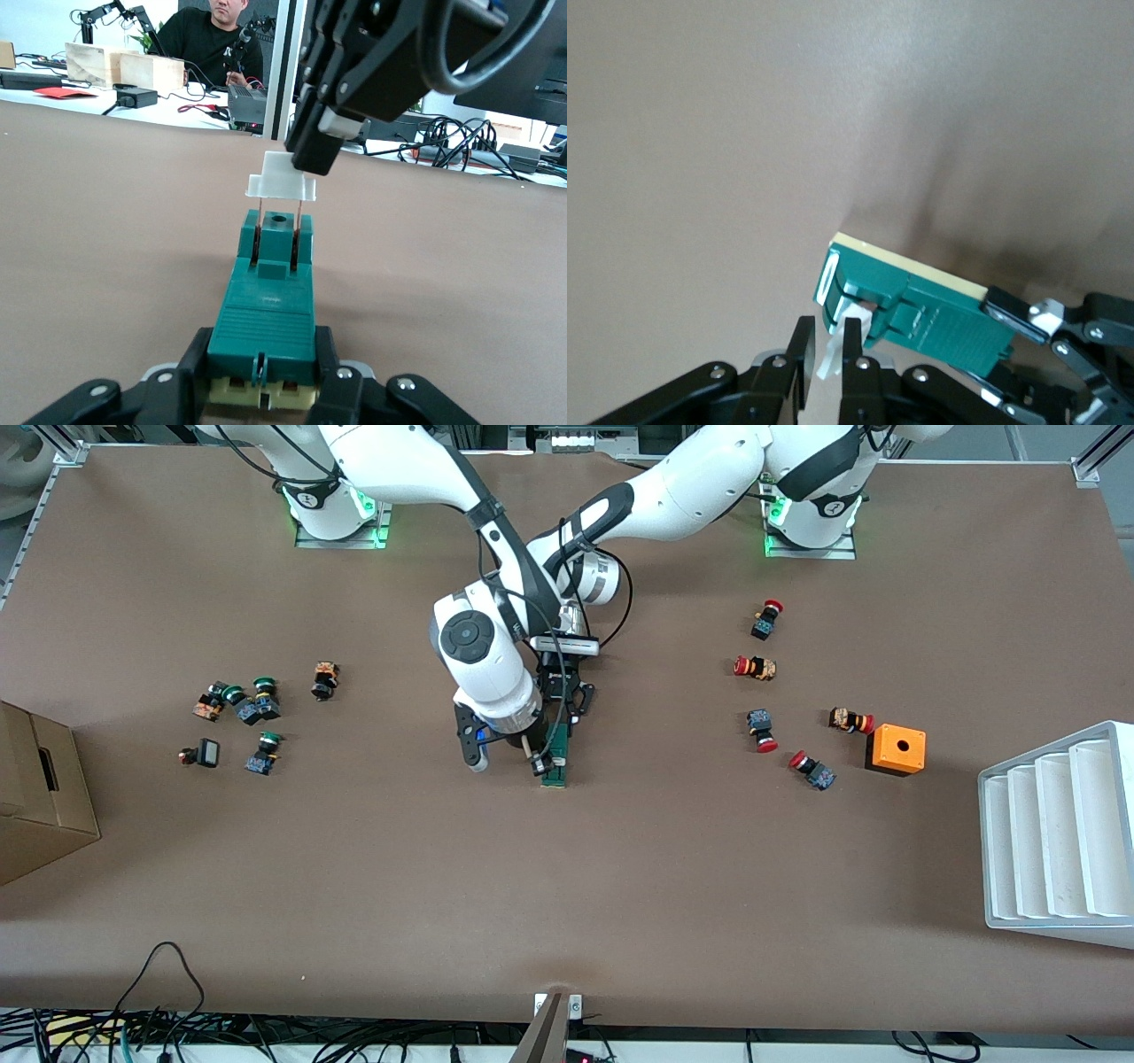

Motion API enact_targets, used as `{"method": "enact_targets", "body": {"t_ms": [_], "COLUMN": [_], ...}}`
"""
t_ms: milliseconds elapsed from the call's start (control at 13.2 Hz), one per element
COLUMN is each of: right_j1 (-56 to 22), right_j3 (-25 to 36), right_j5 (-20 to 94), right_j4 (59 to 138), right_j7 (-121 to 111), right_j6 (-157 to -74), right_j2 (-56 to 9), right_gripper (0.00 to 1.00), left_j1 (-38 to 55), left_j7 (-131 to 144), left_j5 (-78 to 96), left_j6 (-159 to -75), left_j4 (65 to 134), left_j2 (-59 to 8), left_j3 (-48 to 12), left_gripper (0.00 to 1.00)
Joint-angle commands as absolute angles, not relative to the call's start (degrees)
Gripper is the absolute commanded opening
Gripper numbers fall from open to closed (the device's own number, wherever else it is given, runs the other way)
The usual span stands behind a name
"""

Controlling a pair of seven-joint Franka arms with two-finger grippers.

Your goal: Close load switch with both arms

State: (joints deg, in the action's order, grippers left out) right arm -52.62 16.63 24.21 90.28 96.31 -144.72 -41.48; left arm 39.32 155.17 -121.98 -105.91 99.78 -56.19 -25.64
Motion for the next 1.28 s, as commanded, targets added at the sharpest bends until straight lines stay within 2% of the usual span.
{"method": "enact_targets", "body": {"t_ms": [0, 528, 1208], "right_j1": [-51.94, -50.98, -50.10], "right_j3": [16.35, 16.26, 16.26], "right_j5": [23.99, 24.17, 24.08], "right_j4": [87.72, 83.15, 81.65], "right_j7": [95.98, 96.50, 96.07], "right_j6": [-144.05, -144.23, -144.49], "right_j2": [-43.50, -47.81, -50.27], "right_gripper": [0.18, 0.18, 0.18], "left_j1": [39.46, 39.46, 39.46], "left_j7": [157.76, 157.76, 158.12], "left_j5": [-122.87, -122.87, -122.87], "left_j6": [-106.08, -106.08, -106.08], "left_j4": [98.44, 98.44, 98.44], "left_j2": [-58.18, -58.18, -58.18], "left_j3": [-25.05, -25.05, -25.05], "left_gripper": [0.17, 0.17, 0.17]}}
